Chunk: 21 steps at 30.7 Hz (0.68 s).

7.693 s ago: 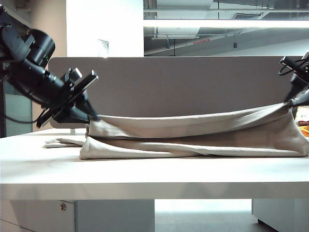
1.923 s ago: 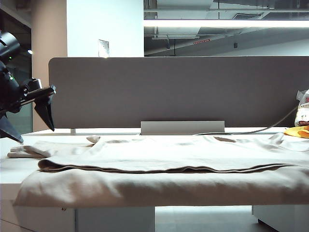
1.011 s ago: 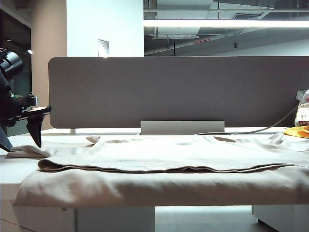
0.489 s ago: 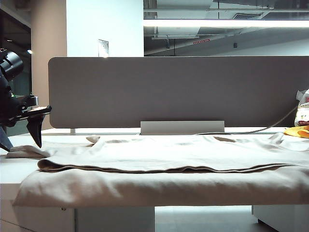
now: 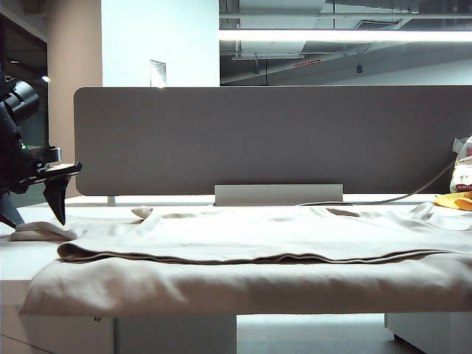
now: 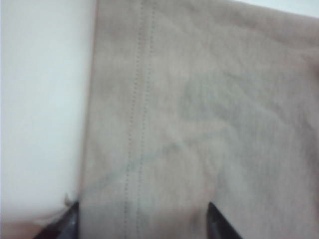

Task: Fold the bottom side of the T-shirt horizontally towards the center, about one-third of the way, then fold the sleeve back towards the center, creating a straight line along the edge of the T-shirt, and finally fold the bottom of the T-shirt up towards the top, creating a neat rectangle.

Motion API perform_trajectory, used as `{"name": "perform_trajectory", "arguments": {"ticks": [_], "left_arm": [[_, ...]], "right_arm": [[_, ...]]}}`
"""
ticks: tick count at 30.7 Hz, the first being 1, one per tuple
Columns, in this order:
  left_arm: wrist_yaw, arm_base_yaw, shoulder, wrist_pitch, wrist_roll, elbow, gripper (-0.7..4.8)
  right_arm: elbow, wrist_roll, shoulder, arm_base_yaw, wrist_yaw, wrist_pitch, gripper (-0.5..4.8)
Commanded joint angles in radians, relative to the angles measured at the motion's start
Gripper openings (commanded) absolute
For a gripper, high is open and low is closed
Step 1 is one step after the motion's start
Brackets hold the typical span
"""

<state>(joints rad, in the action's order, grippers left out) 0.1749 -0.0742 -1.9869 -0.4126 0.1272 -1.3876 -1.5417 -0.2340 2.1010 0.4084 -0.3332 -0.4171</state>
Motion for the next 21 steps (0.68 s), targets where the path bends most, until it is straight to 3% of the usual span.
{"name": "perform_trajectory", "arguments": {"ticks": [1, 5, 10, 15, 17, 21], "left_arm": [[0.005, 0.001, -0.022, -0.032, 0.003, 0.005, 2.36], [0.002, 0.001, -0.032, -0.032, 0.003, 0.004, 2.15], [0.005, 0.003, -0.039, -0.029, 0.003, 0.004, 0.73], [0.007, 0.008, -0.039, -0.019, 0.000, 0.004, 0.46], [0.014, 0.008, -0.039, -0.018, -0.005, 0.004, -0.04], [0.040, 0.008, -0.039, -0.008, -0.018, 0.004, -0.06]], "right_arm": [[-0.007, 0.006, -0.004, -0.005, -0.003, 0.025, 2.10], [-0.008, 0.007, -0.004, -0.011, -0.002, 0.031, 1.91], [-0.008, 0.011, 0.007, -0.016, -0.007, 0.041, 0.29], [-0.008, 0.011, 0.024, -0.016, -0.010, 0.032, 0.01], [-0.008, 0.015, 0.030, -0.017, -0.010, 0.029, -0.02], [-0.008, 0.033, 0.032, -0.020, -0.009, 0.033, -0.02]]}}
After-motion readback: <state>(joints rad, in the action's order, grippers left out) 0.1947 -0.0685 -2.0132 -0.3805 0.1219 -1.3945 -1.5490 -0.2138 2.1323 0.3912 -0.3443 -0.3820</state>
